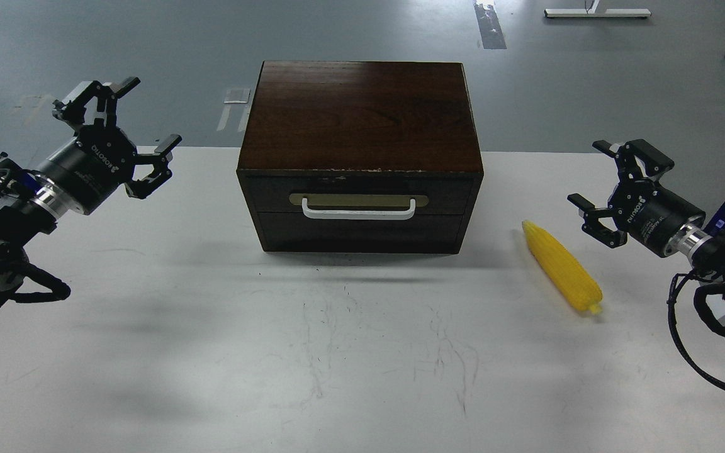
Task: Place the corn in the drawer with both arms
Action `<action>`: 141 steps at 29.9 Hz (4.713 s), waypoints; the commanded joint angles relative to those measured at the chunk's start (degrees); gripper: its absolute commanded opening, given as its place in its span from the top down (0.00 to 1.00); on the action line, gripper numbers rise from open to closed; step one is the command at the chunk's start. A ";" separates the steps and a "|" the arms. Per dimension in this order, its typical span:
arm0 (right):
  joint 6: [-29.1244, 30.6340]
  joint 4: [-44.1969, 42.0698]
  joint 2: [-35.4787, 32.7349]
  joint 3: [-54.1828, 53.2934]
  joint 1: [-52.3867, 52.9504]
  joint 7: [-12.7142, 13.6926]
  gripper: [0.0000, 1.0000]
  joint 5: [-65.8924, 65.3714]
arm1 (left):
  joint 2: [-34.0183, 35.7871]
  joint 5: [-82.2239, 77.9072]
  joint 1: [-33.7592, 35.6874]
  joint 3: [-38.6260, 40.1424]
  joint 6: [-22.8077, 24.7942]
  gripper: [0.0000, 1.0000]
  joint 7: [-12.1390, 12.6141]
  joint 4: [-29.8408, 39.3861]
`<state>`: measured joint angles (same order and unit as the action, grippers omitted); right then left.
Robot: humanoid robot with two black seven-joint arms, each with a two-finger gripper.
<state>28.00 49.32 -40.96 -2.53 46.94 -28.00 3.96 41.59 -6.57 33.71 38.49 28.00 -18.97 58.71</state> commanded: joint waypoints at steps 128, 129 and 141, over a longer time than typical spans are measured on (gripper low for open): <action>0.00 -0.98 1.15 -1.34 0.08 0.00 0.00 -0.10 | -23.66 -115.95 48.38 -48.68 0.00 0.02 -9.03 17.14; 0.00 -0.98 1.15 -1.34 0.08 0.00 0.00 -0.10 | -23.57 -115.86 48.38 -48.68 0.00 0.02 -9.03 17.58; 0.00 -1.42 1.76 -1.34 0.08 0.00 0.00 -0.10 | -22.17 -115.60 49.61 -48.51 0.00 0.02 -9.03 26.01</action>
<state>28.00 48.15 -39.55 -3.87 46.94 -28.00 3.87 19.31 -122.08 82.92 -10.14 28.01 -28.04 83.51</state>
